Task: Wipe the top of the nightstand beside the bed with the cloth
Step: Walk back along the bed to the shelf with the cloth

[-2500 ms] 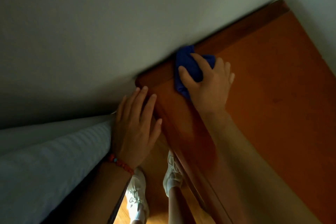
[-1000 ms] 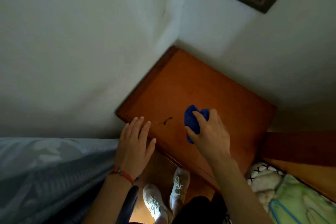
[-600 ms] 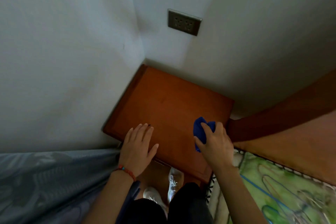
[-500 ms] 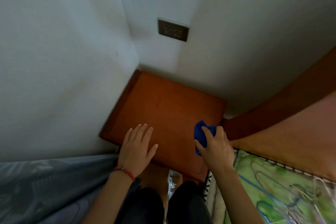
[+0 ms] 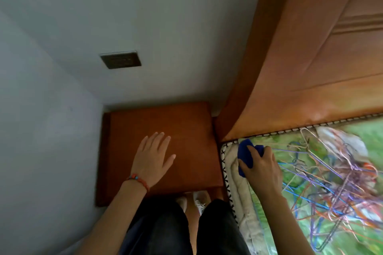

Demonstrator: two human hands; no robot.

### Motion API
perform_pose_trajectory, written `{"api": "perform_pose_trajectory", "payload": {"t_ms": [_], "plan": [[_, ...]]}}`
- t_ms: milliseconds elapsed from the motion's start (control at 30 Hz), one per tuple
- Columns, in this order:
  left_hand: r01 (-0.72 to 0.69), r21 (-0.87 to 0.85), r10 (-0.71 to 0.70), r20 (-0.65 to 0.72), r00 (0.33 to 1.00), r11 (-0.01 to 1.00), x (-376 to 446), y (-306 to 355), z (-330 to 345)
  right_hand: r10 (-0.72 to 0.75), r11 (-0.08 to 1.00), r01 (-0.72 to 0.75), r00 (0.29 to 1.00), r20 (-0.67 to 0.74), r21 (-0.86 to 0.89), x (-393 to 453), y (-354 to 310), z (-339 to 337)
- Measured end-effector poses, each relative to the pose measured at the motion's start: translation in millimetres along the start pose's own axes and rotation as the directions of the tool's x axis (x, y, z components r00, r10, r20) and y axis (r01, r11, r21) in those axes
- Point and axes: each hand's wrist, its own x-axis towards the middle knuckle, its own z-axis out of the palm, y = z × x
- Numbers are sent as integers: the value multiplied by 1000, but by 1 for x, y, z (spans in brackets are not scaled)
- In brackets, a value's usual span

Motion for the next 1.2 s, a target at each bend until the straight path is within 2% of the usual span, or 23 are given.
{"api": "perform_pose_trajectory", "payload": {"t_ms": [100, 233, 433, 533, 700, 833, 1033, 1100, 1200], "plan": [[-118, 46, 118, 11, 993, 992, 11, 5, -8, 128, 992, -128, 991, -45, 15, -24, 12, -10], [-290, 36, 292, -41, 956, 956, 17, 30, -17, 260, 966, -258, 961, -94, 31, -65, 28, -21], [-493, 66, 495, -18, 869, 868, 11, 93, -16, 473, 881, -467, 869, -147, 80, -135, 62, -36], [-574, 86, 577, -2, 817, 814, 0, 129, -12, 580, 815, -569, 801, -152, 110, -177, 84, -43], [-684, 97, 685, 25, 728, 723, -33, 188, 2, 689, 725, -677, 713, -127, 130, -257, 118, -50], [-773, 94, 771, 67, 634, 627, -71, 238, 20, 772, 635, -759, 627, -100, 146, -329, 143, -49], [-887, 89, 878, 125, 461, 453, -124, 314, 49, 901, 434, -880, 428, -74, 192, -430, 166, -50], [-922, 106, 913, 138, 383, 371, -140, 343, 56, 936, 351, -913, 345, -65, 211, -461, 169, -50], [-971, 124, 958, 181, 224, 204, -164, 387, 67, 978, 207, -949, 197, -66, 238, -505, 166, -48]]}}
